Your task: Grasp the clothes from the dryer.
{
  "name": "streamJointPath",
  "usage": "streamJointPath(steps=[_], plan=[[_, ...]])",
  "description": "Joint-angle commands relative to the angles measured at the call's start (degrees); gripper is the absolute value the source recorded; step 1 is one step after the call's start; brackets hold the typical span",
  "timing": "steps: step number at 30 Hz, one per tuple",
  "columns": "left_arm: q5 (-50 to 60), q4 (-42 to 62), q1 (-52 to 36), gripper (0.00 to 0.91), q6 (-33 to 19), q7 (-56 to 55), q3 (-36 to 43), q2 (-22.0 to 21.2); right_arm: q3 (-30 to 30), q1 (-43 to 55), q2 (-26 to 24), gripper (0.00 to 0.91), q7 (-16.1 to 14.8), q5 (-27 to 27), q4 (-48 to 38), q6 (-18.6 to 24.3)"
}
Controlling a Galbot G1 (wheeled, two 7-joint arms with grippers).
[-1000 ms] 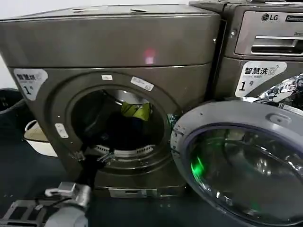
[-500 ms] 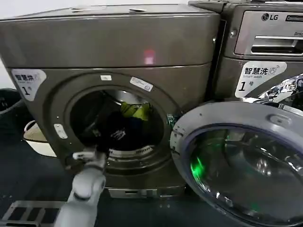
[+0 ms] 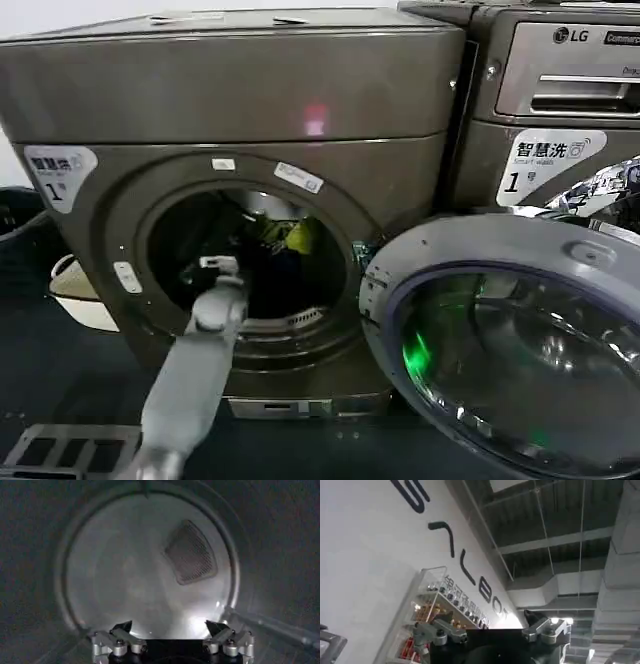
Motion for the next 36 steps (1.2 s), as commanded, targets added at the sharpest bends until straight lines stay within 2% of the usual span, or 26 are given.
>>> streamJointPath(steps=[1, 2, 4, 5, 10, 15, 21, 26, 28, 36], plan=[[11.5, 30.4, -18.5, 0.907, -2.3, 19.5, 9.8, -0.6, 0.1, 0.2, 0.0, 0.907, 0.0, 0.1, 0.0, 0.1], [13.2, 32.2, -20.0, 0.907, -3.1, 22.1, 15.0, 0.0, 0.1, 0.3, 0.1, 0.907, -0.1, 0.1, 0.0, 0.0], [17.3, 34.5, -21.3, 0.907, -4.4, 26.9, 20.1, 0.5, 0.1, 0.4, 0.3, 0.907, -0.3, 0.1, 0.1, -0.1], [20.8, 36.1, -22.6, 0.907, -6.8, 30.2, 22.2, 0.6, 0.1, 0.5, 0.4, 0.907, -0.3, 0.1, 0.2, 0.0], [29.4, 44.2, -27.1, 0.907, -13.7, 42.7, 26.9, 0.5, 0.3, 0.4, 0.7, 0.907, -0.3, 0.2, 0.1, 0.1], [34.9, 48.6, -29.5, 0.907, -17.4, 49.5, 30.2, 0.1, 0.8, 0.1, 0.8, 0.907, -0.3, 0.2, -0.1, 0.2], [50.2, 49.2, -31.6, 0.907, -16.1, 50.1, 31.5, -1.2, 0.2, 0.7, 1.4, 0.907, -0.4, 0.2, 0.6, 0.3], [54.9, 50.2, -32.9, 0.907, -15.4, 49.4, 32.6, -2.2, -0.1, 1.0, 2.0, 0.907, -0.4, 0.1, 1.0, 0.5], [56.6, 49.7, -32.4, 0.907, -13.1, 47.4, 33.0, -2.5, -0.2, 1.1, 2.2, 0.907, -0.4, 0.1, 1.2, 0.5], [58.1, 50.5, -31.4, 0.907, -10.7, 45.2, 32.9, -3.4, 0.0, 0.9, 2.1, 0.907, -0.5, 0.1, 1.3, 0.6]])
